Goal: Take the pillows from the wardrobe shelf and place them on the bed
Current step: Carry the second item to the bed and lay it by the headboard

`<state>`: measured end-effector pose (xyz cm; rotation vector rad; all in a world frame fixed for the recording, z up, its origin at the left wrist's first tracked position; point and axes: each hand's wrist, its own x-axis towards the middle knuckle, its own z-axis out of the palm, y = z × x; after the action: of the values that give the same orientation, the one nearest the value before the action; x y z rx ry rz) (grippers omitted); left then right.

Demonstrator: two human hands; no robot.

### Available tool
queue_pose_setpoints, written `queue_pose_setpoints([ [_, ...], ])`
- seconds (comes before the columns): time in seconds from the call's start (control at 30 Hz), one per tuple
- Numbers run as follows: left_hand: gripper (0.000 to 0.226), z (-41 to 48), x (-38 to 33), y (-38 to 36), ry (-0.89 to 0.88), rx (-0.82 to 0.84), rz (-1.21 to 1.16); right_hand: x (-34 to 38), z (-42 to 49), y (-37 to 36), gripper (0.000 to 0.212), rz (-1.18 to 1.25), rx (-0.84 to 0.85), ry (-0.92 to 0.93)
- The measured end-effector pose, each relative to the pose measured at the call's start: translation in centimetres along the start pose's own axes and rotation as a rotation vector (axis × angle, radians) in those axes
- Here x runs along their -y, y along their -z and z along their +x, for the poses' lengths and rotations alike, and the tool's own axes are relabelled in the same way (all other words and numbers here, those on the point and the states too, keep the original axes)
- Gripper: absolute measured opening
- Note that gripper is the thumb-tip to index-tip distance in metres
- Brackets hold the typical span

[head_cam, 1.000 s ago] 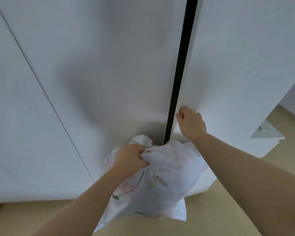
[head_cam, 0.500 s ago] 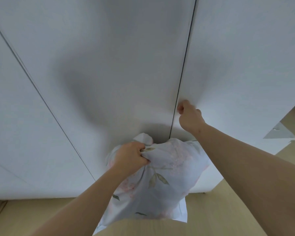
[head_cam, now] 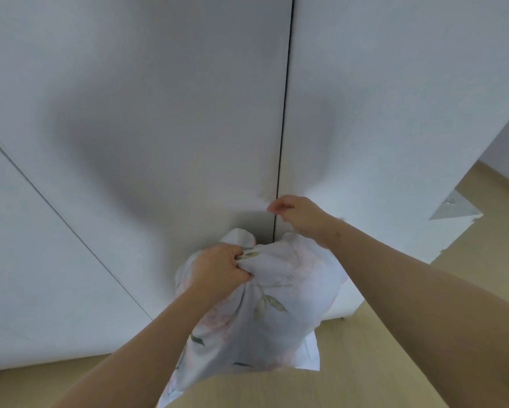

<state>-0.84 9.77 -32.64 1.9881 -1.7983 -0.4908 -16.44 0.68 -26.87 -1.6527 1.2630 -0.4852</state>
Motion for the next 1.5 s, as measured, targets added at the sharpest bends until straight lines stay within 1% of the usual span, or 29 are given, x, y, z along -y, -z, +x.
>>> queue_pose_setpoints([
  [0.03,0.039,0.3,0.0,-0.2,-0.005,0.015,-0.003,-0.2,-0.8,-0.2,0.030,0.017,0.078,-0.016],
  [0.07,0.037,0.6,-0.2,-0.5,-0.011,0.038,-0.003,-0.6,-1.4,-0.2,0.034,-0.016,0.155,-0.033],
  [0.1,0.036,0.9,-0.4,-0.8,-0.018,0.057,-0.002,-1.2,-2.1,0.0,0.041,-0.121,0.228,-0.039],
  [0.17,0.036,1.5,-0.9,-1.6,-0.049,0.091,0.001,-2.8,-3.2,0.5,0.059,-0.479,0.307,-0.020],
  [0.2,0.034,1.8,-1.4,-2.0,-0.073,0.110,-0.005,-3.8,-3.8,0.8,0.072,-0.649,0.302,0.000],
  [0.23,0.033,2.1,-1.9,-2.6,-0.102,0.128,-0.008,-4.8,-4.5,1.2,0.084,-0.768,0.276,0.002],
  [0.3,0.033,2.5,-3.3,-3.7,-0.154,0.162,-0.009,-7.3,-5.7,2.0,0.098,-0.866,0.195,-0.061],
  [0.33,0.032,2.7,-4.1,-4.3,-0.195,0.179,-0.005,-8.6,-6.3,2.4,0.098,-0.864,0.149,-0.113],
  [0.37,0.030,2.9,-4.7,-5.0,-0.232,0.196,0.009,-9.8,-6.9,2.7,0.093,-0.847,0.109,-0.154],
  [0.4,0.031,3.1,-5.5,-5.7,-0.275,0.217,0.024,-11.1,-7.5,3.1,0.081,-0.829,0.067,-0.192],
  [0.47,0.036,3.2,-7.2,-7.5,-0.368,0.260,0.030,-13.2,-9.2,3.7,0.050,-0.822,-0.007,-0.232],
  [0.5,0.035,3.3,-8.2,-8.3,-0.409,0.292,0.035,-14.1,-10.1,4.1,0.040,-0.798,-0.032,-0.254],
  [0.57,0.028,3.6,-10.4,-10.2,-0.496,0.376,0.051,-16.1,-12.2,4.8,0.033,-0.689,-0.065,-0.337],
  [0.67,0.023,4.1,-14.0,-13.0,-0.583,0.492,0.107,-18.9,-14.9,6.3,0.032,-0.541,-0.095,-0.416],
  [0.77,0.021,4.3,-18.6,-16.7,-0.656,0.603,0.157,-22.2,-17.2,9.3,0.042,-0.514,-0.105,-0.465],
  [0.83,0.024,4.6,-21.7,-19.2,-0.660,0.667,0.187,-24.4,-18.6,11.6,0.042,-0.518,-0.118,-0.502],
  [0.93,0.029,4.8,-27.7,-23.7,-0.684,0.751,0.172,-28.6,-21.4,16.3,0.044,-0.492,-0.163,-0.563],
  [0.97,0.029,4.6,-30.5,-25.6,-0.717,0.774,0.172,-30.2,-22.8,18.3,0.047,-0.483,-0.192,-0.586],
  [1.03,0.030,4.2,-34.8,-28.0,-0.804,0.796,0.215,-32.5,-24.9,21.0,0.053,-0.502,-0.224,-0.616],
  [1.13,0.021,3.4,-41.8,-31.8,-0.942,0.775,0.263,-36.3,-28.1,25.8,0.058,-0.546,-0.277,-0.679],
  [1.2,0.019,3.0,-46.7,-34.6,-0.999,0.790,0.266,-39.0,-30.4,29.6,0.048,-0.563,-0.313,-0.717],
  [1.27,0.022,2.8,-49.8,-36.0,-1.027,0.816,0.270,-40.3,-31.6,32.1,0.039,-0.582,-0.343,-0.734],
  [1.37,0.007,3.2,-55.1,-39.8,-1.098,0.830,0.242,-42.9,-33.5,36.5,0.036,-0.588,-0.404,-0.774],
  [1.43,0.021,3.7,-59.0,-42.8,-1.148,0.837,0.227,-44.8,-34.7,39.8,0.035,-0.571,-0.437,-0.821],
  [1.5,0.027,4.8,-63.6,-46.5,-1.220,0.844,0.259,-47.3,-35.5,43.6,0.036,-0.532,-0.484,-0.878],
])
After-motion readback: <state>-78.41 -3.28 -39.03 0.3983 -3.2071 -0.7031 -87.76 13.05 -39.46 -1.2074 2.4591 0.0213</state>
